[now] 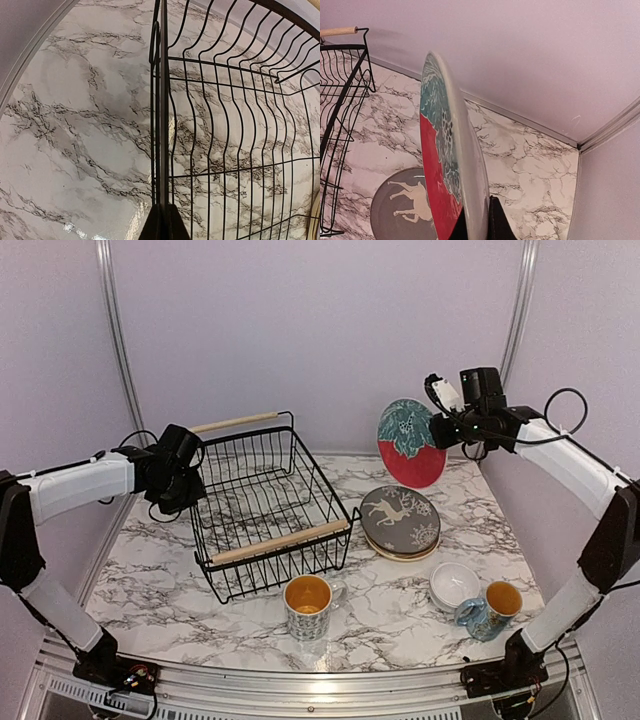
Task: Load the mixed dishes into the dish rack
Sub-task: Move the dish rack to the center of the board, then insert the plate into the dish rack, then grab the plate from the plate, then pass from the right arm to the left
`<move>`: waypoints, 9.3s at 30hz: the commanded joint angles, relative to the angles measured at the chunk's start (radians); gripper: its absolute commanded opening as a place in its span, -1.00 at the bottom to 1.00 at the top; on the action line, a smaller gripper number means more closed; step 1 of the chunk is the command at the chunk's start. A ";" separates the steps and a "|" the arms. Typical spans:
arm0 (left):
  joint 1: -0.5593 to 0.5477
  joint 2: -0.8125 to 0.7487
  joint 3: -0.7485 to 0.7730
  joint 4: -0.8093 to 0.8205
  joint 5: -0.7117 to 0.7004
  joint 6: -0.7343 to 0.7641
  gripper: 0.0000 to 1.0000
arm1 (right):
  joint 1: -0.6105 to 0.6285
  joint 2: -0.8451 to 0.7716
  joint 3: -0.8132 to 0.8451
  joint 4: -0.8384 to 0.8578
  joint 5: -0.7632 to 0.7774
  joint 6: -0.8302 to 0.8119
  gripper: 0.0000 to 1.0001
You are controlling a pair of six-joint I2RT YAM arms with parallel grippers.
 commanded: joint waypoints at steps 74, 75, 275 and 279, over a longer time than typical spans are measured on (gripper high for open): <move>0.003 -0.540 -0.319 0.144 -0.125 0.165 0.02 | 0.592 0.810 0.862 0.387 0.705 0.065 -1.00; 0.003 -0.539 -0.318 0.144 -0.126 0.169 0.02 | 0.593 0.814 0.861 0.394 0.718 0.064 -1.00; -0.538 0.720 1.034 0.158 0.285 0.765 0.54 | -0.265 0.040 -0.246 0.014 -0.827 -0.433 -1.00; -0.497 0.754 1.059 0.172 0.407 0.763 0.53 | -0.266 -0.002 -0.288 0.029 -0.855 -0.477 -1.00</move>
